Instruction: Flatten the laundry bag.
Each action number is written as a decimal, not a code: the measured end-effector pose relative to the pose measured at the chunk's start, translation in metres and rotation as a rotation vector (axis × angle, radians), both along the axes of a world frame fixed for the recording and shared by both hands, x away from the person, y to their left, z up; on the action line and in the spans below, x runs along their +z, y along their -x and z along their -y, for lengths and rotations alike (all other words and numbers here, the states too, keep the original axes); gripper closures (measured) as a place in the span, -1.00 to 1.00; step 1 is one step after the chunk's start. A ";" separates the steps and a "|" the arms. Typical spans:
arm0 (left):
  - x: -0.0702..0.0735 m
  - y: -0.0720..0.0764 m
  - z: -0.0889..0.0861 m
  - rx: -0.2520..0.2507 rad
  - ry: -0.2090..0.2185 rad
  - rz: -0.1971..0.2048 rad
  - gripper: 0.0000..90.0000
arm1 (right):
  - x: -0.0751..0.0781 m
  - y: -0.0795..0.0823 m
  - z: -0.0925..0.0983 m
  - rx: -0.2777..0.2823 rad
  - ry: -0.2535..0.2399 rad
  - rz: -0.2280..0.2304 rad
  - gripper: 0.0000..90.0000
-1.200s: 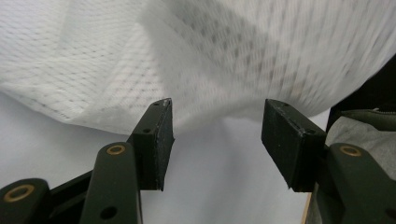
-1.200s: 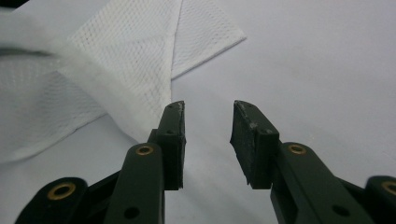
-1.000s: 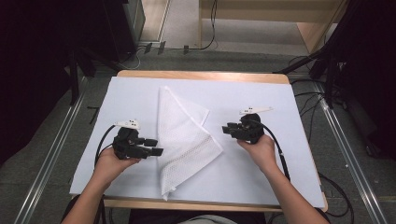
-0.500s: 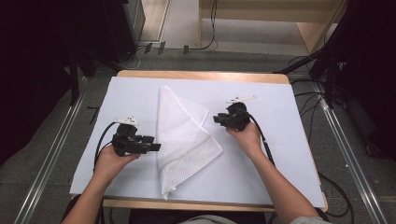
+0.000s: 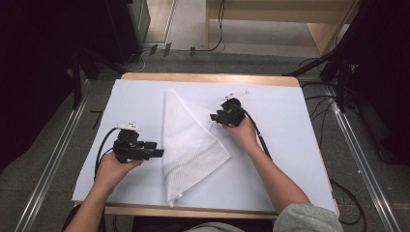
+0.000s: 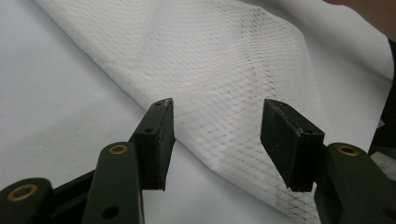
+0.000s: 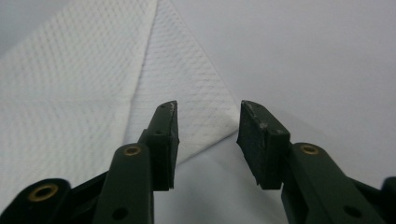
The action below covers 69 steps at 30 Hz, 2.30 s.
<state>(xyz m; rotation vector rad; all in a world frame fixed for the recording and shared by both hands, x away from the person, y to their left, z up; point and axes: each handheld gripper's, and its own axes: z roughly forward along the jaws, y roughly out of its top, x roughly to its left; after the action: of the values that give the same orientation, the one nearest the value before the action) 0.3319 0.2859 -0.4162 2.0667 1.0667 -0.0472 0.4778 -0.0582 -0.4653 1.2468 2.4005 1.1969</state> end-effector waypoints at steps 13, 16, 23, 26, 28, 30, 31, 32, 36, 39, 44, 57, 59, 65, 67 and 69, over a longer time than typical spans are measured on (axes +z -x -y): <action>-0.001 0.005 -0.004 0.019 -0.014 -0.008 0.01 | -0.007 -0.005 -0.013 0.007 0.086 0.032 0.66; -0.002 0.004 -0.004 0.012 -0.012 -0.012 0.00 | -0.007 -0.006 -0.009 -0.004 0.033 -0.028 0.96; -0.001 0.005 -0.002 0.007 -0.009 -0.010 0.00 | -0.003 -0.004 -0.006 0.000 0.062 -0.044 1.00; -0.001 0.003 0.002 -0.008 -0.014 -0.009 0.00 | 0.003 -0.005 0.005 -0.021 0.049 -0.067 1.00; 0.000 0.002 0.006 -0.014 -0.009 -0.004 0.00 | 0.006 -0.004 0.016 -0.047 0.040 -0.081 1.00; 0.002 0.000 0.011 -0.024 -0.015 0.004 0.00 | 0.008 -0.004 0.024 -0.058 0.041 -0.084 1.00; 0.002 -0.001 0.013 -0.027 -0.018 0.007 0.00 | 0.009 -0.003 0.030 -0.067 0.044 -0.088 1.00; 0.003 -0.002 0.016 -0.032 -0.021 0.013 0.00 | 0.009 -0.002 0.033 -0.076 0.044 -0.089 1.00; 0.006 -0.006 0.032 -0.070 -0.044 0.028 0.00 | 0.012 0.003 0.053 -0.106 0.046 -0.098 1.00; 0.008 -0.009 0.044 -0.098 -0.053 0.041 0.00 | 0.014 0.008 0.066 -0.121 0.038 -0.099 1.00; 0.011 -0.012 0.056 -0.122 -0.058 0.050 -0.01 | 0.013 0.015 0.085 -0.145 0.058 -0.098 1.00; 0.015 -0.023 0.094 -0.176 -0.061 0.072 -0.01 | 0.009 0.022 0.108 -0.192 -0.001 -0.124 0.70; 0.014 -0.023 0.093 -0.173 -0.073 0.073 -0.01 | 0.018 0.029 0.110 -0.184 -0.016 -0.110 0.68; 0.014 -0.026 0.083 -0.145 -0.067 0.074 -0.01 | 0.027 0.060 0.102 -0.127 -0.017 -0.086 0.68; 0.014 -0.027 0.081 -0.137 -0.065 0.074 -0.01 | 0.028 0.067 0.099 -0.113 -0.014 -0.086 0.68; 0.014 -0.027 0.078 -0.131 -0.072 0.076 -0.01 | 0.028 0.072 0.098 -0.109 -0.024 -0.087 0.68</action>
<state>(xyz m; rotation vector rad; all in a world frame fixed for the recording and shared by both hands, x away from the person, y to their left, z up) 0.3590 0.2079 -0.4020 2.1833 0.8978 0.0034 0.4060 -0.1563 -0.4375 1.4448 2.3501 1.1658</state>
